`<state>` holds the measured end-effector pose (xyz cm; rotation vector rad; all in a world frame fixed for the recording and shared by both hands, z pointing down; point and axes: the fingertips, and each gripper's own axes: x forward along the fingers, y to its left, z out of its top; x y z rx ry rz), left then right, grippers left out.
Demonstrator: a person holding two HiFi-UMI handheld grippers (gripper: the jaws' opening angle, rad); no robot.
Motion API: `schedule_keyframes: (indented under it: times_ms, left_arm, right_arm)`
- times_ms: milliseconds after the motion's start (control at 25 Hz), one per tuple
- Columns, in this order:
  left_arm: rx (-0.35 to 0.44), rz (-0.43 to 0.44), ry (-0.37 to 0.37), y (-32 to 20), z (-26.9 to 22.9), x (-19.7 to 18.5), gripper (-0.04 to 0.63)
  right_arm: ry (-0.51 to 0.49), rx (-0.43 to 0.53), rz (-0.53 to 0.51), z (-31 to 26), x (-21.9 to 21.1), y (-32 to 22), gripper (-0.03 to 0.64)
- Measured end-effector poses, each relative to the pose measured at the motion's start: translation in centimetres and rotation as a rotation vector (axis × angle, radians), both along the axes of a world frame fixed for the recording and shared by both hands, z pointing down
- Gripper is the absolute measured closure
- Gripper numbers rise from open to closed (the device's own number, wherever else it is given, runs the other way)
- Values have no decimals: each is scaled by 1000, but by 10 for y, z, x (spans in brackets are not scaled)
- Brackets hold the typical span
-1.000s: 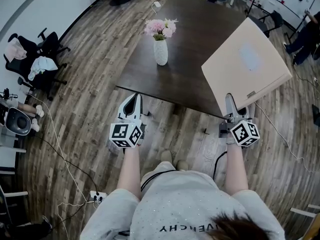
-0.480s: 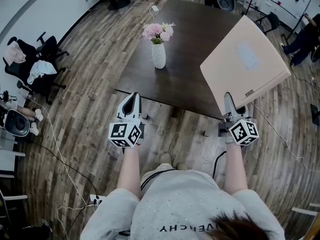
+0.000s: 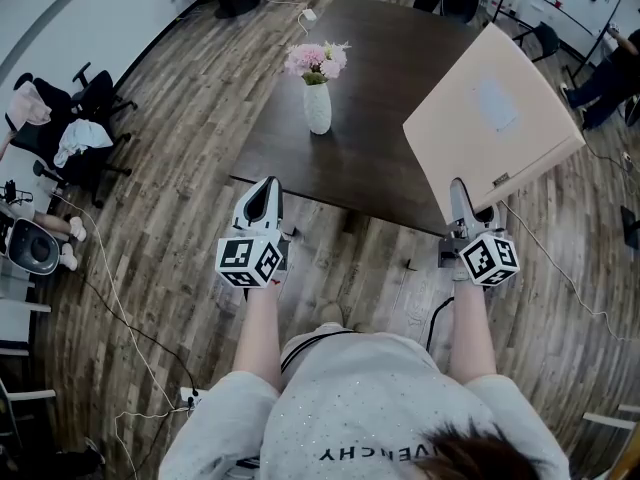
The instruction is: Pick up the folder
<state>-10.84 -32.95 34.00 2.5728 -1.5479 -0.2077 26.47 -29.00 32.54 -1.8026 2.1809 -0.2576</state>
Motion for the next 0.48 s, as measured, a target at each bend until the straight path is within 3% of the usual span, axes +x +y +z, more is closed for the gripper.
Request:
schedule_keyframes:
  times_ms: [480]
  left_arm:
    - [-7,7,3,0,4,0,597]
  right_arm:
    - [10,-5,17,2,1,3,362]
